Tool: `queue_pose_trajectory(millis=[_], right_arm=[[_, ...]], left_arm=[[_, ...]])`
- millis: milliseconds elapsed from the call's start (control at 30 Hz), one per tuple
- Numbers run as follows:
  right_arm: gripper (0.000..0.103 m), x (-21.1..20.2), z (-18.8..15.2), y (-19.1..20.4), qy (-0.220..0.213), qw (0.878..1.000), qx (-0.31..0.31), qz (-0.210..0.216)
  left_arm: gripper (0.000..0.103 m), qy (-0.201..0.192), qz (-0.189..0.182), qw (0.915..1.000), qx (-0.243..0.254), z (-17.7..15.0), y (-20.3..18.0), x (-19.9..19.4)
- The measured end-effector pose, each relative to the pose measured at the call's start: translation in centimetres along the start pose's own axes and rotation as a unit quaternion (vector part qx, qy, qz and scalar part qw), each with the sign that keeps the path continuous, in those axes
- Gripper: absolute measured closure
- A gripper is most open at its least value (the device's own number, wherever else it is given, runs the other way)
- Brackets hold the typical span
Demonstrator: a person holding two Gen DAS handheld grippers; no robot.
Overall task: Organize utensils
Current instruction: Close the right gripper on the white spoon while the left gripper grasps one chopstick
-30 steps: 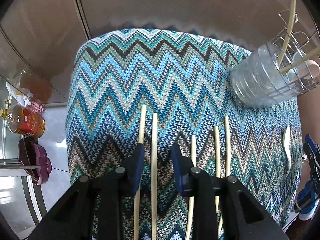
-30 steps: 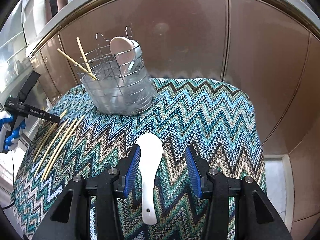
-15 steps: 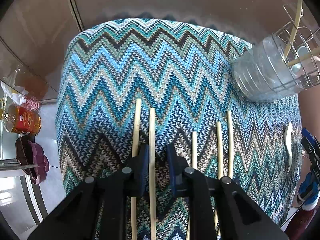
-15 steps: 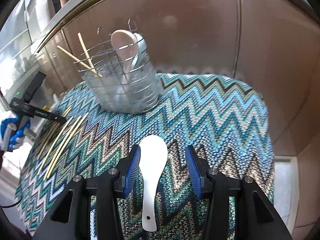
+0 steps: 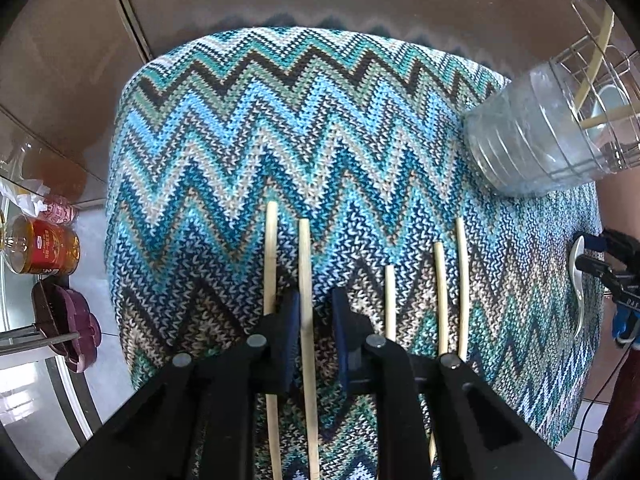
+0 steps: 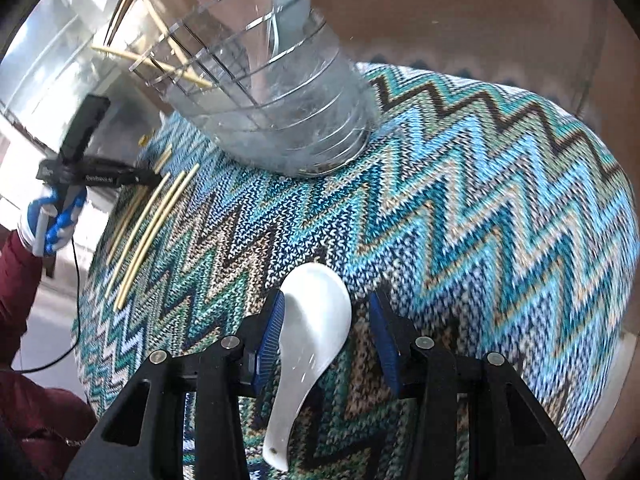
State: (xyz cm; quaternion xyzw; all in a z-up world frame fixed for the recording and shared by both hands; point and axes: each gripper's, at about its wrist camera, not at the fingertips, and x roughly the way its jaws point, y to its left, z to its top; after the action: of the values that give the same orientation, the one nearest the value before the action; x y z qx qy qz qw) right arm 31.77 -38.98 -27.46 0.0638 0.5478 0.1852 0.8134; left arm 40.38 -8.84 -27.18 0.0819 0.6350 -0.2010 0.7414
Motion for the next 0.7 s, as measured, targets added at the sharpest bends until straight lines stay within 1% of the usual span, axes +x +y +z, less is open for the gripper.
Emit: queue_pose_trajectory(millis=[33, 100, 133, 167, 233, 300, 400, 467, 700], right_arm=[[0.066, 0.2, 0.3, 0.2, 0.008, 1.000, -0.007, -0.001], [0.079, 0.9, 0.6, 0.8, 0.027, 0.999, -0.024, -0.013], [0.083, 1.0, 0.7, 1.1, 0.035, 0.999, -0.031, -0.017], [0.089, 1.1, 0.8, 1.3, 0.039, 0.998, -0.036, -0.019], [0.093, 1.2, 0.9, 2.1, 0.047, 0.997, -0.053, -0.030], [0.096, 1.2, 1.0, 2.8, 0.046, 0.996, -0.065, -0.040], [0.097, 0.8, 0.8, 3.9, 0.039, 0.995, -0.075, -0.059], [0.097, 1.2, 0.6, 4.9, 0.033, 0.994, -0.079, -0.068], [0.097, -1.6, -1.5, 8.3, -0.008, 0.989, -0.100, -0.106]], left_arm=[[0.088, -0.001, 0.001, 1.0000, 0.000, 0.0, -0.1, 0.0], [0.089, -0.004, 0.004, 1.0000, 0.000, 0.0, -0.3, 0.0], [0.089, -0.005, 0.006, 1.0000, 0.002, 0.2, -0.2, 0.0], [0.089, -0.006, 0.007, 1.0000, 0.003, 0.1, -0.4, 0.1], [0.090, -0.007, 0.010, 0.9999, 0.004, 0.0, -0.7, 0.3], [0.092, -0.009, 0.012, 0.9999, 0.005, -0.3, -0.7, 0.2], [0.097, -0.012, 0.012, 0.9999, -0.003, -0.7, -0.7, 0.1], [0.098, -0.019, 0.008, 0.9997, -0.011, -1.2, -0.2, -0.4], [0.098, -0.076, -0.010, 0.9967, -0.025, -3.7, 0.0, -3.8]])
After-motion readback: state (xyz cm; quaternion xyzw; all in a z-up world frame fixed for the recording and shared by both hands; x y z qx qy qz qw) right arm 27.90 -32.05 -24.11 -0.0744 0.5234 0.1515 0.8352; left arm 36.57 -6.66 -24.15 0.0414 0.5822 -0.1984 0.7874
